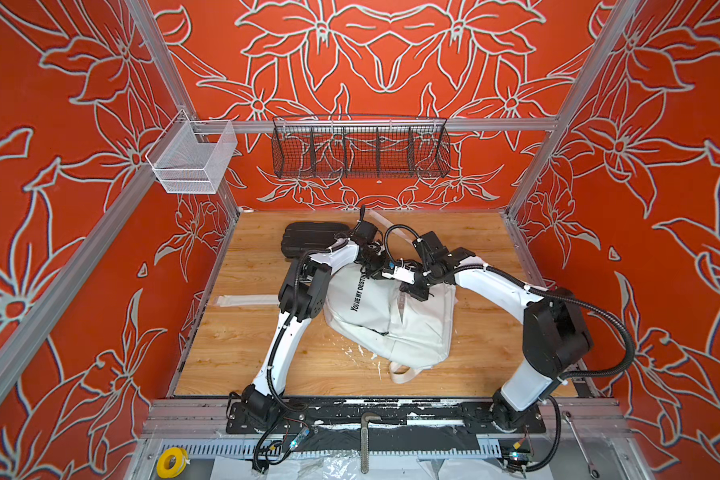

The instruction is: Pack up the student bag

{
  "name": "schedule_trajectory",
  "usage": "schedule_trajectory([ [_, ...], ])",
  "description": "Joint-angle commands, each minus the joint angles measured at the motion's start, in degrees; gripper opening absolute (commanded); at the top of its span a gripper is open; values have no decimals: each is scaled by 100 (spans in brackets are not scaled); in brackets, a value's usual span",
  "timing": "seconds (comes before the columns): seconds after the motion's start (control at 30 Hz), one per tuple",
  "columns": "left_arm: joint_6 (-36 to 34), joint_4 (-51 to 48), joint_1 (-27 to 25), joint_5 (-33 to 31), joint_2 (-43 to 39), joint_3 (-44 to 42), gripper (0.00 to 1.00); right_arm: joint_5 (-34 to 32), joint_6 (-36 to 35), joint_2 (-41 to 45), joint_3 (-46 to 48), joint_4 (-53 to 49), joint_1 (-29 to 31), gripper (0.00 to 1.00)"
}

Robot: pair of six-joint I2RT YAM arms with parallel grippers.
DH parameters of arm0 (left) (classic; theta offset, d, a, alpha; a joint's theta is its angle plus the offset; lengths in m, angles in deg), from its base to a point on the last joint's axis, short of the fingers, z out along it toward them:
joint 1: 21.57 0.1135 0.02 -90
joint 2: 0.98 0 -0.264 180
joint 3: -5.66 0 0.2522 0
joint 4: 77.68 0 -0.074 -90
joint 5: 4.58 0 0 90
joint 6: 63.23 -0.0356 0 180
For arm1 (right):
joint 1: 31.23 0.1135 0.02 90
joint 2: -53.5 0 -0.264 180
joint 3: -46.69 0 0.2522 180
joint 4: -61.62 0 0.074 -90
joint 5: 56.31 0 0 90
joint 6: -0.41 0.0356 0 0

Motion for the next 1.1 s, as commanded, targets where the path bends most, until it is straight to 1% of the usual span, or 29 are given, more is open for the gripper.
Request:
schedule_trajectory([
  [0.0,-4,8,32,-306,371,163,26,715,546,111,-67,-639,134,0],
  [0.13,-264,-380,41,-105,674,934,26,904,1403,-91,-397,-895,248,0],
  [0.2,-318,-507,30,37,853,1331,26,875,1998,-157,-481,-802,253,0],
  [0.27,-328,-533,11,163,907,1505,26,850,2308,-207,-546,-843,253,0],
  [0.33,-403,-549,-36,174,775,1435,28,702,2558,-196,-532,-856,230,0],
  [0.37,-433,-489,-66,117,595,1233,33,686,2654,-178,-531,-896,206,0],
  [0.47,-407,-28,-75,-229,-180,270,57,836,2937,-98,-580,-1027,166,0],
  [0.53,-506,82,-41,-560,-686,-177,67,1032,3256,-27,-513,-906,166,0],
  [0.6,-523,123,24,-787,-1196,-542,71,1354,3551,-20,-424,-730,173,0],
  [0.7,-455,124,115,-1055,-1896,-1034,72,1348,3869,-194,-356,-660,188,0],
  [0.83,-260,223,164,-1025,-2602,-1802,71,1408,4185,-473,-465,-711,224,0],
  [0.93,60,451,163,-1110,-3264,-2670,72,1506,4272,-494,-391,-593,286,0],
  [1.0,302,716,169,-1474,-3953,-3455,73,1467,4252,-459,-284,-521,290,0],
  [1.03,369,688,173,-1749,-4253,-3723,80,1417,4224,-450,-259,-524,297,0],
  [1.07,428,631,186,-2085,-4605,-4019,98,1372,4185,-446,-247,-565,291,0],
])
